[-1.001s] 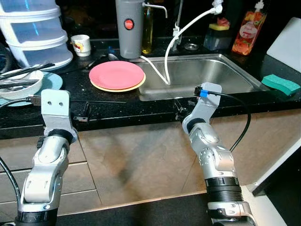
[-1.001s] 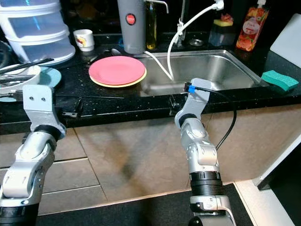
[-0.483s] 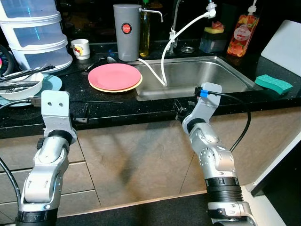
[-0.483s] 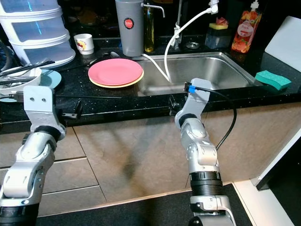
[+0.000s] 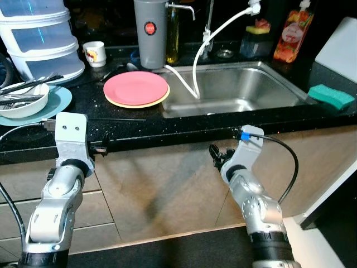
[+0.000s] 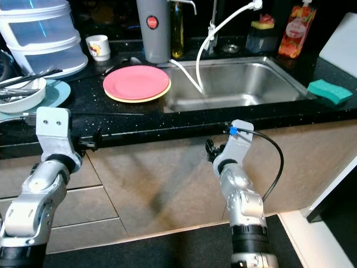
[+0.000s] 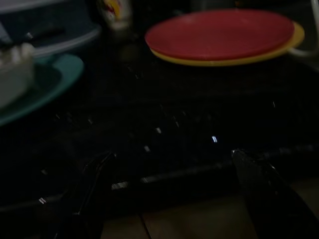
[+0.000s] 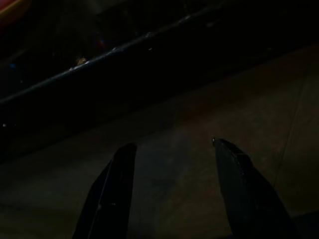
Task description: Kitchen organization
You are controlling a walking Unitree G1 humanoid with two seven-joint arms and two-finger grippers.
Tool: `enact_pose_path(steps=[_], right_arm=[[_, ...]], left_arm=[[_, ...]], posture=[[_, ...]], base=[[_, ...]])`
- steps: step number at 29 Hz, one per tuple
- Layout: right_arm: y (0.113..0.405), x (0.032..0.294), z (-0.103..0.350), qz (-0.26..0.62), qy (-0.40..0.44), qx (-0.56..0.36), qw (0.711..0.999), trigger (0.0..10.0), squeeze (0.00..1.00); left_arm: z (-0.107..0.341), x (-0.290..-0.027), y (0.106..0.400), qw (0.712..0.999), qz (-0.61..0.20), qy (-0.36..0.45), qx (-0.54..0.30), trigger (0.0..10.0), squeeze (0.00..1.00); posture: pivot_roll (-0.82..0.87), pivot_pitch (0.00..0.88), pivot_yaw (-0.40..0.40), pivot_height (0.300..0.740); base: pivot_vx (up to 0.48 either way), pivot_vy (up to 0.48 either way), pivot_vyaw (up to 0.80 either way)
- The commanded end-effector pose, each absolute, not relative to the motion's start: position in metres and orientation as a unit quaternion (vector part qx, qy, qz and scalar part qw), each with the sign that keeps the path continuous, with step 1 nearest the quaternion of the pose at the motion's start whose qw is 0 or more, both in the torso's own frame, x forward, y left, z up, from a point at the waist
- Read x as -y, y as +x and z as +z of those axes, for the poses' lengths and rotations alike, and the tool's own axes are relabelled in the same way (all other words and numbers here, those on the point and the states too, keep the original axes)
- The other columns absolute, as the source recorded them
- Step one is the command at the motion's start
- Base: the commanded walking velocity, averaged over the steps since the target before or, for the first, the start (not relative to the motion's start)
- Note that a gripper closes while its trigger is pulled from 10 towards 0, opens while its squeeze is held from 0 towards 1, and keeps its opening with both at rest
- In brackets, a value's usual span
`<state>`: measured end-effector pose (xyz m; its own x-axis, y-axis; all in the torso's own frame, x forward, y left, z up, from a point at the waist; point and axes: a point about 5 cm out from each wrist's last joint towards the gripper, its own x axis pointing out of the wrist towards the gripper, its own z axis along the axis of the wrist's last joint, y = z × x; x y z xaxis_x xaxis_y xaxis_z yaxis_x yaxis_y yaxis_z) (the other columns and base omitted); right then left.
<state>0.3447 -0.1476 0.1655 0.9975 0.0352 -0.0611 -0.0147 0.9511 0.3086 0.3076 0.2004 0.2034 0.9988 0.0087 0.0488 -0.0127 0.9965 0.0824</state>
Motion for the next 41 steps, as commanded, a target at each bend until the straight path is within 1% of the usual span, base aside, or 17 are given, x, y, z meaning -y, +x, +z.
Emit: enact_pose_path(steps=[1,6,7,10,11,12,14,20,21,25,31,33,35,37,38,40,41], right_arm=[[0.34,0.147,0.156,0.012,0.152,-0.049,0.987,10.0,0.0],[0.332,0.151,0.118,0.015,0.127,-0.11,0.986,10.0,0.0],[0.327,0.151,0.106,0.032,0.102,-0.129,0.986,10.0,0.0],[0.321,0.15,0.098,0.043,0.092,-0.145,0.984,10.0,0.0],[0.318,0.149,0.09,0.055,0.089,-0.162,0.981,10.0,0.0],[0.318,0.149,0.09,0.055,0.089,-0.162,0.981,10.0,0.0],[0.311,0.147,0.074,0.07,0.076,-0.194,0.975,10.0,0.0],[0.304,0.145,0.055,0.074,0.065,-0.226,0.969,10.0,0.0],[0.302,0.141,0.05,0.081,0.065,-0.233,0.967,10.0,0.0],[0.301,0.136,0.043,0.087,0.068,-0.243,0.964,10.0,0.0],[0.284,0.142,0.004,0.072,0.038,-0.305,0.949,10.0,0.0],[0.282,0.142,0.001,0.066,0.054,-0.306,0.948,10.0,0.0],[0.282,0.143,0.002,0.052,0.091,-0.297,0.949,10.0,0.0],[0.285,0.144,0.008,0.041,0.148,-0.27,0.951,10.0,0.0],[0.285,0.144,0.008,0.041,0.148,-0.27,0.951,10.0,0.0],[0.29,0.145,0.018,0.044,0.189,-0.228,0.954,10.0,0.0],[0.29,0.148,0.02,0.038,0.191,-0.212,0.958,10.0,0.0]], left_arm=[[0.188,-0.197,0.306,0.999,-0.009,0.033,-0.007,10.0,0.0],[0.17,-0.198,0.298,0.998,-0.012,0.057,-0.03,10.0,0.0],[0.158,-0.198,0.285,0.999,-0.01,0.026,-0.041,10.0,0.0],[0.138,-0.199,0.272,0.998,-0.01,-0.006,-0.065,10.0,0.0],[0.125,-0.199,0.267,0.996,-0.013,0.006,-0.092,10.0,0.0],[0.125,-0.199,0.267,0.996,-0.013,0.006,-0.092,10.0,0.0],[0.105,-0.199,0.257,0.991,-0.018,0.032,-0.128,10.0,0.0],[0.088,-0.196,0.246,0.985,-0.027,0.038,-0.164,10.0,0.0],[0.081,-0.197,0.24,0.982,-0.025,0.034,-0.182,10.0,0.0],[0.073,-0.2,0.238,0.98,-0.025,0.023,-0.194,10.0,0.0],[0.048,-0.206,0.238,0.975,-0.031,0.035,-0.218,10.0,0.0],[0.047,-0.206,0.241,0.976,-0.033,0.032,-0.215,10.0,0.0],[0.05,-0.205,0.245,0.977,-0.037,0.036,-0.207,10.0,0.0],[0.053,-0.205,0.25,0.979,-0.033,0.038,-0.198,10.0,0.0],[0.053,-0.205,0.25,0.979,-0.033,0.038,-0.198,10.0,0.0],[0.053,-0.204,0.254,0.979,-0.031,0.033,-0.198,10.0,0.0],[0.047,-0.203,0.255,0.977,-0.028,0.035,-0.207,10.0,0.0]], posture=[[-0.02,0.057,0.035,0.74],[0.01,0.06,0.003,0.74],[0.01,0.056,-0.004,0.74],[0.02,0.052,-0.017,0.74],[0.02,0.051,-0.026,0.74],[0.02,0.051,-0.026,0.74],[0.02,0.049,-0.033,0.74],[0.05,0.058,-0.056,0.74],[0.05,0.064,-0.06,0.74],[0.06,0.07,-0.064,0.74],[0.07,0.1,-0.074,0.74],[0.07,0.106,-0.086,0.74],[0.08,0.104,-0.082,0.74],[0.08,0.089,-0.045,0.74],[0.08,0.089,-0.045,0.74],[0.05,0.054,0.009,0.74],[0.06,0.059,0.015,0.74]], base=[[0.0,0.0,0.0],[0.0,0.0,0.0],[0.0,0.0,0.0],[0.0,0.0,0.0],[0.0,0.0,0.0],[0.0,0.0,0.0],[0.0,0.0,0.0],[0.0,0.0,0.0],[0.0,0.0,0.0],[0.0,0.0,0.0],[0.0,0.0,0.0],[0.0,0.0,0.0],[0.0,0.0,0.0],[0.0,0.0,0.0],[0.0,0.0,0.0],[0.0,0.0,0.0],[0.0,0.0,0.0]])
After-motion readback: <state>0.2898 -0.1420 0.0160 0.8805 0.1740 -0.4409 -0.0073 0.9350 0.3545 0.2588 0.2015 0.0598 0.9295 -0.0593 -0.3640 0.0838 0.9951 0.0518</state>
